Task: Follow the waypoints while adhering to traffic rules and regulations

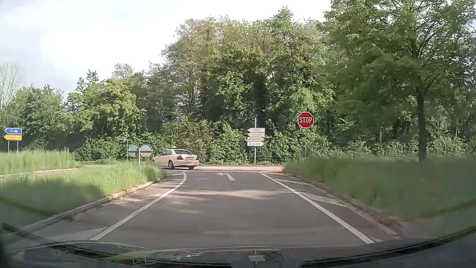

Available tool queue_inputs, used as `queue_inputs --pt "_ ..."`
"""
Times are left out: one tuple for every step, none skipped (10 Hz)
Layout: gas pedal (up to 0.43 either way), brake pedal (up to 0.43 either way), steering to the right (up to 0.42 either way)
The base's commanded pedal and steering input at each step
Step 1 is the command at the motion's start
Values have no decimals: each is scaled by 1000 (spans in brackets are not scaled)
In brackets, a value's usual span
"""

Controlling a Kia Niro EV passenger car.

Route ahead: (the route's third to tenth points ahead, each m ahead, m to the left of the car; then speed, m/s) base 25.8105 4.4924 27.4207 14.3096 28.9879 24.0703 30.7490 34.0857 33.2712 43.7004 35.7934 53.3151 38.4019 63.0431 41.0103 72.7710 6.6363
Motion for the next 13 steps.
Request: queue_inputs --pt "0 73 -20" --pt "0 85 -20" --pt "0 85 -20" --pt "0 98 -17" --pt "0 116 -17" --pt "0 134 -17" --pt "0 146 -15" --pt "0 159 -15" --pt "0 171 -16" --pt "0 177 -17" --pt "0 183 -18" --pt "0 189 -18" --pt "0 195 -19"
